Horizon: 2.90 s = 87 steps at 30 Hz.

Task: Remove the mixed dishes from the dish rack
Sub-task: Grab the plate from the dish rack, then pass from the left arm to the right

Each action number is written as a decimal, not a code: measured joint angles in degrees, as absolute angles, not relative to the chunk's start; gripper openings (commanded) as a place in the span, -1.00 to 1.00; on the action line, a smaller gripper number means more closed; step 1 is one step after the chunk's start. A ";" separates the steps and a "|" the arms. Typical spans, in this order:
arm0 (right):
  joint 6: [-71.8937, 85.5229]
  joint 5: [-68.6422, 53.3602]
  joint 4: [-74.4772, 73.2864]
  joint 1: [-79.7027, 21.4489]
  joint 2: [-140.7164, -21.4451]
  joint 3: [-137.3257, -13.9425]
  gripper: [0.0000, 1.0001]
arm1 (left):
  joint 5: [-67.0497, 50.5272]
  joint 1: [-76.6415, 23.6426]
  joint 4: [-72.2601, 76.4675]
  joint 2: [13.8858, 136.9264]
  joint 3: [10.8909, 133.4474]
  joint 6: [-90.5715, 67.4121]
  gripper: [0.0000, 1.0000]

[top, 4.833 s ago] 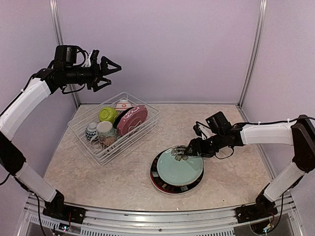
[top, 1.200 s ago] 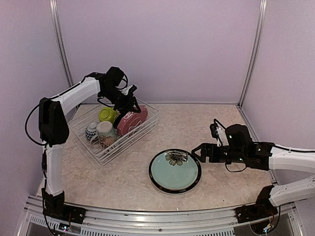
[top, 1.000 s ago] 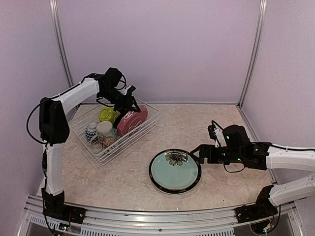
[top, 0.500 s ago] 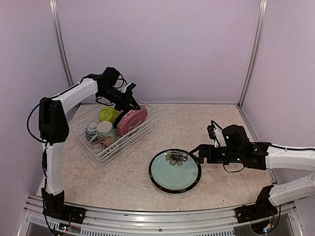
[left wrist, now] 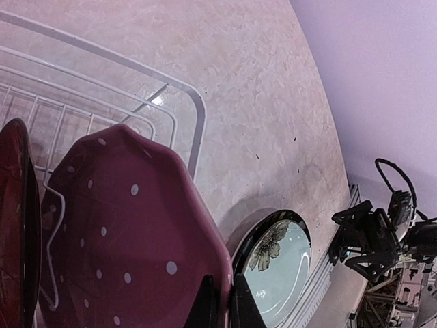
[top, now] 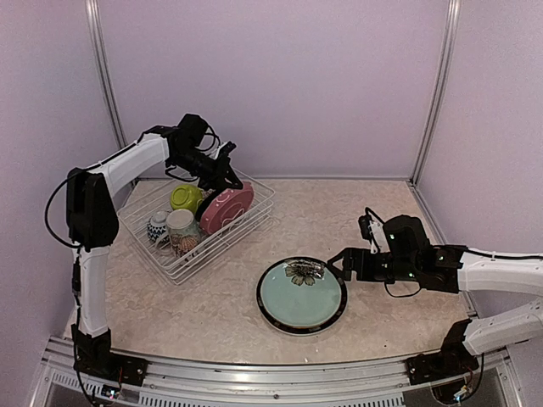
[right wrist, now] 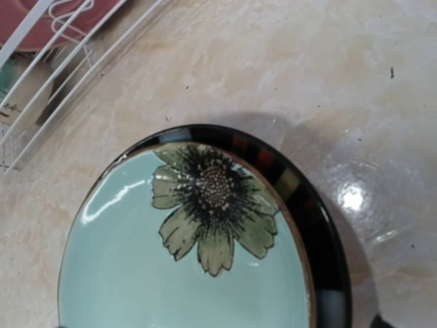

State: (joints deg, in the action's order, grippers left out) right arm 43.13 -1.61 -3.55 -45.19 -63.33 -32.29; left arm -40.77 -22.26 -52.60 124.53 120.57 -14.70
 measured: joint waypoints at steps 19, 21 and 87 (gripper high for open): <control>43.22 -1.15 -3.53 -45.19 -65.91 -33.52 0.85 | -36.77 -25.50 -57.52 116.18 123.44 -13.63 -1.00; 43.22 -1.15 -3.53 -45.19 -66.35 -33.95 0.85 | -36.71 -25.93 -57.60 115.48 124.09 -13.65 -1.00; 71.13 -25.47 26.96 -32.23 -88.36 -47.00 -1.00 | 28.67 -67.85 -24.93 113.12 97.62 30.87 -1.00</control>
